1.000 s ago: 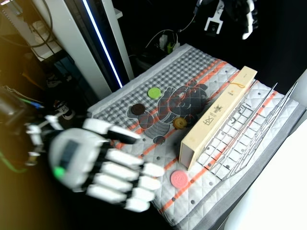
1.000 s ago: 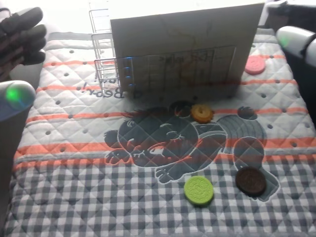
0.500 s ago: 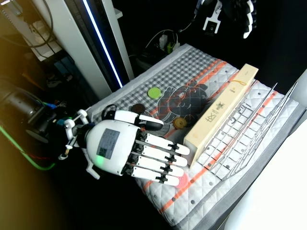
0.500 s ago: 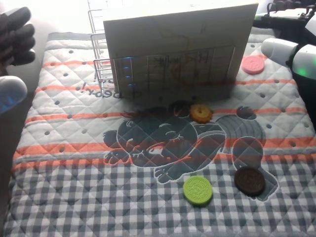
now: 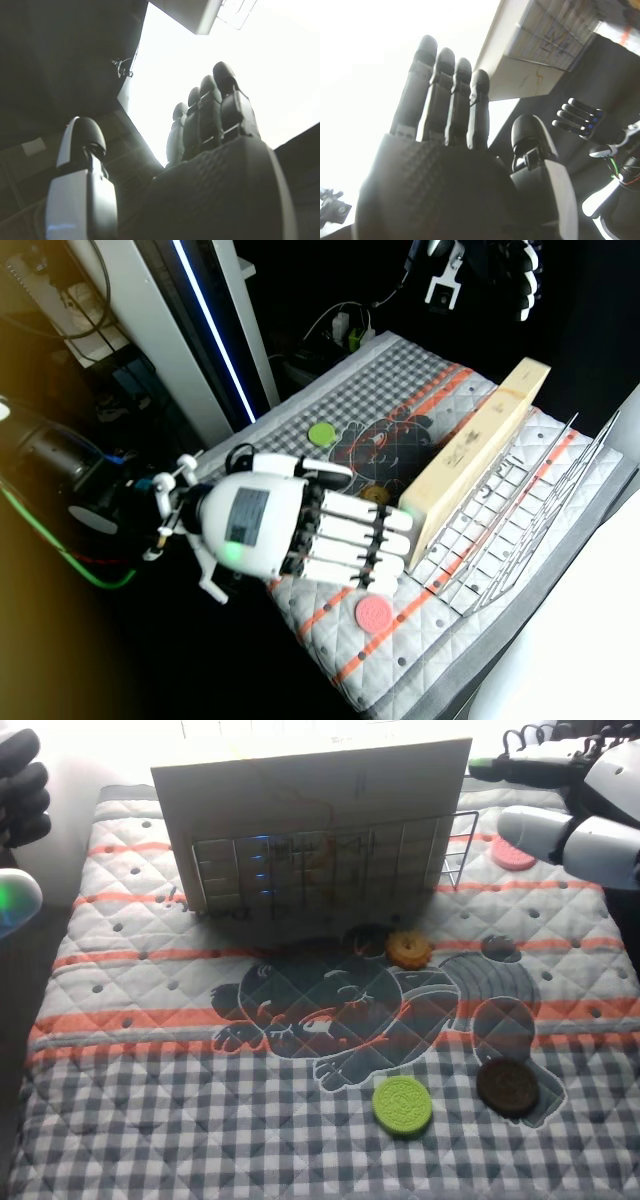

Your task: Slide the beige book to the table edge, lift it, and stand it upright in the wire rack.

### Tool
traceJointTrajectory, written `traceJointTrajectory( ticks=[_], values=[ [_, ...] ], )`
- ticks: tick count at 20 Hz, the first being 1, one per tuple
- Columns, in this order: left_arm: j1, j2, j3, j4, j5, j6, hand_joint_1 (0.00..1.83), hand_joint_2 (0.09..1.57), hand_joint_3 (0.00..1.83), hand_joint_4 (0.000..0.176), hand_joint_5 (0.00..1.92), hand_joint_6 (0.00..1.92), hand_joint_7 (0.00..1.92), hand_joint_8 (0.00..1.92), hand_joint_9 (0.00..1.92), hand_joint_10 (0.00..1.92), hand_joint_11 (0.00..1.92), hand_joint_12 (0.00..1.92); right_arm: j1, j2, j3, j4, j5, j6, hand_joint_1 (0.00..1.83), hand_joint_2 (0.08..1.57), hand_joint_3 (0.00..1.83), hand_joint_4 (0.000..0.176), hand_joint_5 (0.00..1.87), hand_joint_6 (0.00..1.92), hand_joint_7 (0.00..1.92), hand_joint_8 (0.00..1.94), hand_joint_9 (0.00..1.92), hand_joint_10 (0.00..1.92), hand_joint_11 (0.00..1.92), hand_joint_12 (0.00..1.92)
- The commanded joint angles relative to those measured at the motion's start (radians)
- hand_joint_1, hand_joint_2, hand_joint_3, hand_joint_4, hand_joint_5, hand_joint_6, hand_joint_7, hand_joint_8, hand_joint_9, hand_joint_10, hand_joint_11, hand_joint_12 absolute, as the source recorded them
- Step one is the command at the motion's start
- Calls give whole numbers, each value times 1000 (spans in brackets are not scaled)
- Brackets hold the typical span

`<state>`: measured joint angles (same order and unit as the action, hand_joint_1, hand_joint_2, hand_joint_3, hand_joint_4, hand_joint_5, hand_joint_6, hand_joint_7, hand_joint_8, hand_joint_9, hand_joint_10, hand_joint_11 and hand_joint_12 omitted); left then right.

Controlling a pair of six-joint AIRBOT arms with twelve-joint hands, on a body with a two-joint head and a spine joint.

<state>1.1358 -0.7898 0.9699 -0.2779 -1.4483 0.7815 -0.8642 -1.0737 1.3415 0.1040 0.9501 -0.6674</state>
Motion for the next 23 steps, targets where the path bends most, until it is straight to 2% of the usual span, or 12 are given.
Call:
traceJointTrajectory(
  ticks=[1, 3, 4, 6, 8, 10, 13, 14, 16, 21, 22, 23],
  values=[
    [-2, -1, -3, -14, -130, -11, 710, 993, 0, 92, 152, 0, 171, 1, 165, 2, 0, 502, 15, 15, 6, 33, 113, 5, 0, 1461, 10, 0, 430, 0, 462, 0, 433, 0, 429, 2],
    [13, -1, -6, -29, -145, -14, 705, 998, 2, 89, 152, 0, 171, 0, 169, 3, 0, 504, 8, 30, 6, 52, 112, 4, 0, 1462, 8, 24, 444, 6, 490, 12, 447, 7, 398, 1],
    [21, -1, -8, -36, -154, -15, 704, 994, 0, 95, 154, 1, 175, 2, 171, 3, 0, 503, -2, 45, 3, 65, 112, 4, 0, 1477, 12, 2, 461, 12, 501, 13, 459, 10, 426, 14],
    [38, 1, -15, -47, -169, -15, 717, 995, 0, 91, 151, 0, 179, 3, 172, 3, 0, 501, -20, 76, -17, 79, 139, 4, 0, 1470, 7, 14, 449, 4, 483, 3, 440, 1, 420, 10],
    [53, 1, -22, -53, -188, -16, 726, 991, 0, 112, 146, 0, 174, 0, 184, 8, 0, 496, -56, 101, -56, 100, 223, 4, 0, 1476, 8, 4, 443, 1, 475, 0, 436, 0, 443, 19],
    [61, 0, -30, -55, -214, -16, 653, 996, 0, 108, 124, 0, 166, 1, 201, 5, 0, 637, -113, 132, -120, 118, 372, 4, 1, 1434, 0, 0, 416, 0, 447, 0, 381, 0, 396, 2],
    [68, -10, -40, -51, -264, -15, 521, 1022, 8, 65, 89, 0, 155, 1, 200, 3, 0, 759, -182, 147, -195, 119, 565, 4, 66, 1463, 7, 0, 432, 4, 425, 0, 382, 0, 404, 9],
    [68, -12, -44, -48, -272, -15, 466, 1072, 17, 31, 100, 2, 178, 4, 230, 9, 0, 861, -191, 148, -206, 118, 597, 4, 78, 1466, 7, 0, 424, 0, 403, 0, 362, 0, 408, 11],
    [71, -19, -57, -35, -284, -17, 464, 1152, 20, 0, 122, 3, 183, 1, 229, 4, 0, 902, -198, 148, -231, 101, 667, 4, 87, 1471, 2, 0, 414, 0, 379, 0, 331, 0, 356, 1],
    [57, -16, -59, -7, -284, -22, 475, 1236, 1, 0, 54, 0, 241, 5, 309, 16, 0, 1029, -218, 159, -266, 56, 795, 4, 227, 1454, 0, 0, 337, 1, 281, 2, 259, 1, 306, 1],
    [49, -14, -58, -2, -284, -22, 511, 1297, 3, 0, 327, 493, 210, 0, 276, 3, 0, 825, -222, 159, -269, 54, 809, 4, 298, 1423, 0, 0, 333, 1, 249, 3, 223, 1, 295, 2],
    [48, -14, -58, 0, -284, -21, 437, 1355, 1, 0, 416, 407, 179, 0, 266, 1, 0, 752, -223, 159, -269, 53, 812, 4, 361, 1385, 0, 0, 317, 2, 246, 3, 211, 1, 285, 2]
  ],
)
